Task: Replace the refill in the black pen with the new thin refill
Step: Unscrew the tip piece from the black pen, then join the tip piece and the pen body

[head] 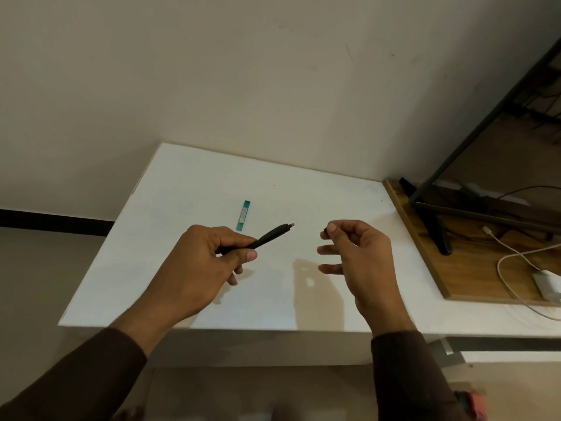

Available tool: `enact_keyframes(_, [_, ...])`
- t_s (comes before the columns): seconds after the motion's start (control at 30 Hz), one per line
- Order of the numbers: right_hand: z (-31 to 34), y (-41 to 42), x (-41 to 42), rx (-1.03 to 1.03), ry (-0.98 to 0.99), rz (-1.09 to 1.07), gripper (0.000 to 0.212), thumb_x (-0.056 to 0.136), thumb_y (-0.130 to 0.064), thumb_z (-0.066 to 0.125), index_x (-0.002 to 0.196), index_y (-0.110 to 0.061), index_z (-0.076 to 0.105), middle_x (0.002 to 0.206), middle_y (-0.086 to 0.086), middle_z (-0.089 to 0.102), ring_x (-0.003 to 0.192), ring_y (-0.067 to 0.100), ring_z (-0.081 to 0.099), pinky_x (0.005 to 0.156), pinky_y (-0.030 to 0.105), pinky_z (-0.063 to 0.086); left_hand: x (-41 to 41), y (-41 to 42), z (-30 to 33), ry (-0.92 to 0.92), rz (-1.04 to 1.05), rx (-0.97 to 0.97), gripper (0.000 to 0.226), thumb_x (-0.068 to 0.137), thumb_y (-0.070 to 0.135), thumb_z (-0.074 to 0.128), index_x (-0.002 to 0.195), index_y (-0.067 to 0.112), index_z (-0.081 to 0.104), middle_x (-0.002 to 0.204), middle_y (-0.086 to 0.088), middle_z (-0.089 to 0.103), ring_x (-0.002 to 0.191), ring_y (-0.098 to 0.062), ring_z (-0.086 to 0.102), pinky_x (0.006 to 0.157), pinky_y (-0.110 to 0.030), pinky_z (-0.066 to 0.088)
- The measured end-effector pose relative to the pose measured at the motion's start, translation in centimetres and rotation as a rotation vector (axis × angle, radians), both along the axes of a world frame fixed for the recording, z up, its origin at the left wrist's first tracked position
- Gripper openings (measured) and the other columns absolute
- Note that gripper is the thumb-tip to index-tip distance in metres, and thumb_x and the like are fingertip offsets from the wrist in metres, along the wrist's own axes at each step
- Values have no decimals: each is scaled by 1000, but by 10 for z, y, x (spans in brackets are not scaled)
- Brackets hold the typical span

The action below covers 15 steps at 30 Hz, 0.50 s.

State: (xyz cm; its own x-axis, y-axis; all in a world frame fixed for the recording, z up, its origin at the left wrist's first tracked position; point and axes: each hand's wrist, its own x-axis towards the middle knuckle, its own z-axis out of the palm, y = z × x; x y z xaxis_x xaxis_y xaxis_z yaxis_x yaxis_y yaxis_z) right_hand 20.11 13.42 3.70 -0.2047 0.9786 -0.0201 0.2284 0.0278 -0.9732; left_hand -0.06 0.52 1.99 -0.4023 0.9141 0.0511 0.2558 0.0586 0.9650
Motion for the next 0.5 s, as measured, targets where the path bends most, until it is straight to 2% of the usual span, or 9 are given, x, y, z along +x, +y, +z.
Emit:
enact_keyframes(0.07, [-11,12,8,99,-208,-81,8,100,-18,64,96,-19,71,91,1,74,69,14,74,52,26,61,0,0,-2,-3,11,3,18,90,13,74,99,27,82,77,17,77,64,-12,74,61,-14,59])
enact_keyframes(0.17, [-28,27,15,191,-447,-108,3,97,-20,66,99,-21,69,90,-8,69,79,15,69,73,39,63,0,0,-6,-9,39,14,18,90,11,75,99,24,82,82,14,78,69,-14,75,62,-13,59])
enact_keyframes(0.2, [-35,31,16,199,-510,-104,4,97,-20,67,99,-20,70,88,-9,68,79,13,67,76,38,61,0,1,-8,-11,48,15,17,89,10,75,100,22,82,82,15,78,70,-14,75,62,-12,58])
enact_keyframes(0.27, [-45,38,15,206,-611,-118,7,97,-22,67,96,-18,72,84,-7,66,74,7,60,72,29,52,2,1,-10,-11,59,10,18,89,9,75,102,18,83,83,15,77,72,-14,75,62,-14,60])
enact_keyframes(0.33, [-51,46,14,213,-681,-141,12,98,-24,66,91,-17,72,81,-5,66,70,7,57,69,26,45,2,2,-13,-2,66,6,18,89,10,75,104,17,83,83,15,77,73,-15,74,64,-16,62])
enact_keyframes(0.5, [-60,52,10,283,-816,-188,21,100,-22,61,86,-12,73,86,5,72,70,16,61,67,28,47,0,3,-17,37,94,6,17,90,13,74,101,22,83,83,14,76,71,-15,75,64,-20,63])
